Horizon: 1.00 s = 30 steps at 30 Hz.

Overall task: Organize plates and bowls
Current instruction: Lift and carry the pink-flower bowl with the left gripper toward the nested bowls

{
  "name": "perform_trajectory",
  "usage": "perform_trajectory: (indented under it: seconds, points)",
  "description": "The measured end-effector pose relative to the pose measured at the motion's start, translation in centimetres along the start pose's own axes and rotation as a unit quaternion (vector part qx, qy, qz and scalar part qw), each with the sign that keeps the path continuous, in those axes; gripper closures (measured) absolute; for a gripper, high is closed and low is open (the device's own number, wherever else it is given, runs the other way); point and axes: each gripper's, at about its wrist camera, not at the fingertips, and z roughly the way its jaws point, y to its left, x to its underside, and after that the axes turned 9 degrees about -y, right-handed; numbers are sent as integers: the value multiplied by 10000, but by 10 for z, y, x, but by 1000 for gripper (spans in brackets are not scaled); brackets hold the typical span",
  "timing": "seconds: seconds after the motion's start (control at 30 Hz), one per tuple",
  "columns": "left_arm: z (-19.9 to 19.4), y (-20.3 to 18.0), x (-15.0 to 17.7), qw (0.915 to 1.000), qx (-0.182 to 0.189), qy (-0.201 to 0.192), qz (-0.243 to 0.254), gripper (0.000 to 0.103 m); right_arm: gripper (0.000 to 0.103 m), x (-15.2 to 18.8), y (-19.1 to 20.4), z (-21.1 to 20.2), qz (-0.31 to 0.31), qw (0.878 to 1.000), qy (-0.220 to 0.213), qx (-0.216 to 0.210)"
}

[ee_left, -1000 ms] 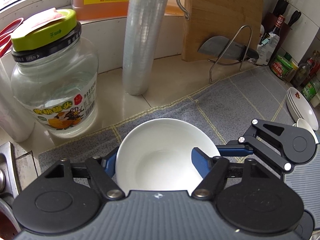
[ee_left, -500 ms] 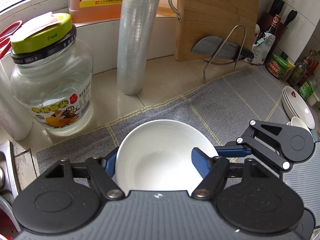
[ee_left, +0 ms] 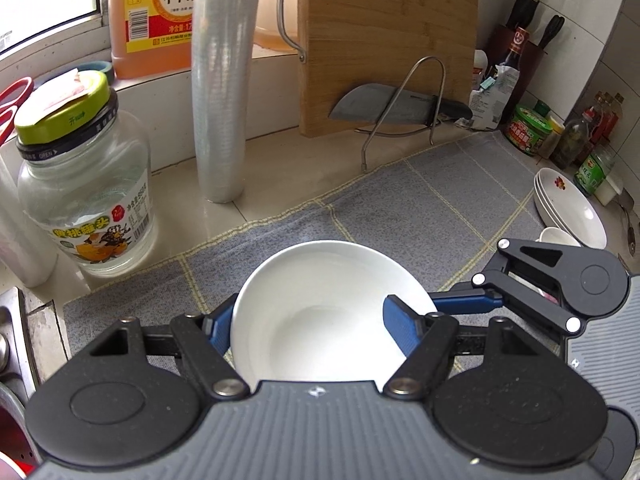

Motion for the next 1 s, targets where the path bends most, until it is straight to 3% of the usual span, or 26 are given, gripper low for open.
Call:
perform_trajectory:
  seconds: [0.57,1.0]
  points:
    - [-17,-75,-5,9999,-16,-29,162,29,18,27,-25,-67,49,9999,-125,-11]
    - [0,-146,-35,9976,395,-105,552,29,18,51,-69,-123,304,9983,-233,449]
